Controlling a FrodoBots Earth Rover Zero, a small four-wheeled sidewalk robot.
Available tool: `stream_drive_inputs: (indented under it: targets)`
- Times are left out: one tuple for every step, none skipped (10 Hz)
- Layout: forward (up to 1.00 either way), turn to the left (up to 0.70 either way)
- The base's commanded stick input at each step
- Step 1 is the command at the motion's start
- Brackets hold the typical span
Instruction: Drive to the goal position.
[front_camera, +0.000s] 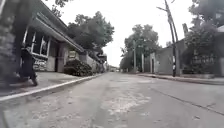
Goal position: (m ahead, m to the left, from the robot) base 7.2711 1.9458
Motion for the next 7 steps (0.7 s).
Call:
stream_drive_inputs:
  targets:
    - [1.0, 0.0]
    - [1.0, 0.0]
    - [1.0, 0.0]
    - [1.0, 0.0]
    - [1.0, 0.0]
    - [1.0, 0.0]
    - [1.0, 0.0]
